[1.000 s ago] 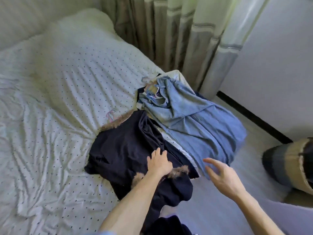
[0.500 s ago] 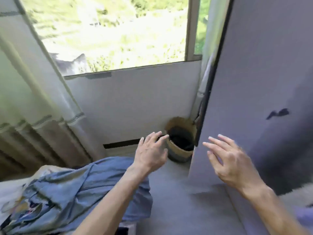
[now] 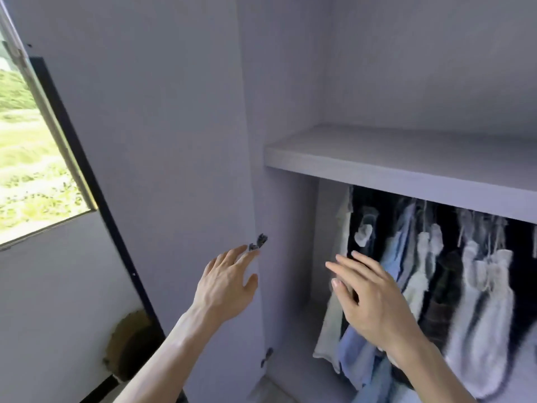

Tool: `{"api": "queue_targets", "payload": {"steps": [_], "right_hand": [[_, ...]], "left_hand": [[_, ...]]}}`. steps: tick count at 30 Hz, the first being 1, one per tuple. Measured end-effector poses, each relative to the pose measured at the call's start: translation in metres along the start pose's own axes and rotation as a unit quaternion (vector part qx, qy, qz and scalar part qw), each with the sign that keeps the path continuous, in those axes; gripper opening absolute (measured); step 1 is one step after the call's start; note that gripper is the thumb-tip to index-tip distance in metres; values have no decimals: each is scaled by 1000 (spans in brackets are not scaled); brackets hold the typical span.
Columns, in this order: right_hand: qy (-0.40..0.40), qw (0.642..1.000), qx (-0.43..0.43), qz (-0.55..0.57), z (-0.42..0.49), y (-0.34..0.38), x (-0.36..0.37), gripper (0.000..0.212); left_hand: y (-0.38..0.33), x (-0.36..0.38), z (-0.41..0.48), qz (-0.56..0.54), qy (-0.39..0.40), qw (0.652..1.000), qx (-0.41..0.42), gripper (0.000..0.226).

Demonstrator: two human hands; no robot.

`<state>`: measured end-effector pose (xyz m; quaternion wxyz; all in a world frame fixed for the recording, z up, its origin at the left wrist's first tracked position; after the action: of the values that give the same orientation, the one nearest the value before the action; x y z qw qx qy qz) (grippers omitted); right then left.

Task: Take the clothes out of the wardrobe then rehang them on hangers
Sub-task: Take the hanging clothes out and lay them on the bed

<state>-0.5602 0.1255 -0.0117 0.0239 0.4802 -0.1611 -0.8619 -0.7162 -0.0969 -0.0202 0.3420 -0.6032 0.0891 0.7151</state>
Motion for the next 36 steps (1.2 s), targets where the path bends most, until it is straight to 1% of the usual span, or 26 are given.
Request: {"api": "queue_targets", "payload": {"steps": [4,9,13,16,18,20,21,22,25,27,30,32,34,36], "right_hand": [[-17,998,50,-45,14,-25,-26,36],[-103,985,99,-97,40,-50,-52,36],[-152,969,108,-164,68,-71,-71,39],[-181,948,117,-233,92,-93,-79,52],[-160,935,150,-279,111,-112,-80,57],[-114,925,195,-304,128,-137,-70,60],[-104,920,206,-316,135,-149,-63,60],[-109,916,206,-328,140,-158,-55,58],[-177,902,175,-353,148,-180,-39,53],[-221,892,151,-364,150,-192,-33,52],[-284,872,115,-381,153,-205,-26,53],[-322,853,96,-400,155,-209,-21,54],[-344,843,77,-406,156,-212,-18,54],[-355,838,62,-410,156,-215,-17,53]], "left_hand": [[-22,15,42,-36,29,997,58,56],[-41,30,95,-55,43,992,108,57],[-65,55,128,-78,87,983,139,58],[-86,83,154,-92,124,976,152,60],[-100,105,171,-129,158,969,139,62],[-113,130,187,-184,188,958,116,64],[-119,143,194,-214,199,951,99,66],[-124,155,201,-245,207,944,81,66],[-138,183,223,-321,213,922,25,61],[-146,199,240,-342,208,916,-15,60],[-155,218,263,-349,185,917,-61,56],[-160,229,275,-350,171,918,-78,59],[-165,239,287,-347,167,919,-85,62],[-168,249,296,-337,175,922,-81,56]]}}
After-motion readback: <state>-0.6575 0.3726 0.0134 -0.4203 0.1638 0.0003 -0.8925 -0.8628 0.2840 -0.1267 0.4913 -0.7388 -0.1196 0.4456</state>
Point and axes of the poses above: each hand's wrist, its own z-axis towards the middle knuckle, its own x-axis out of the palm, y = z × x, the point moved 4 cm from there along z, towards the middle knuckle, and after that the axes turned 2 degrees about -z, right-handed, at the moved point
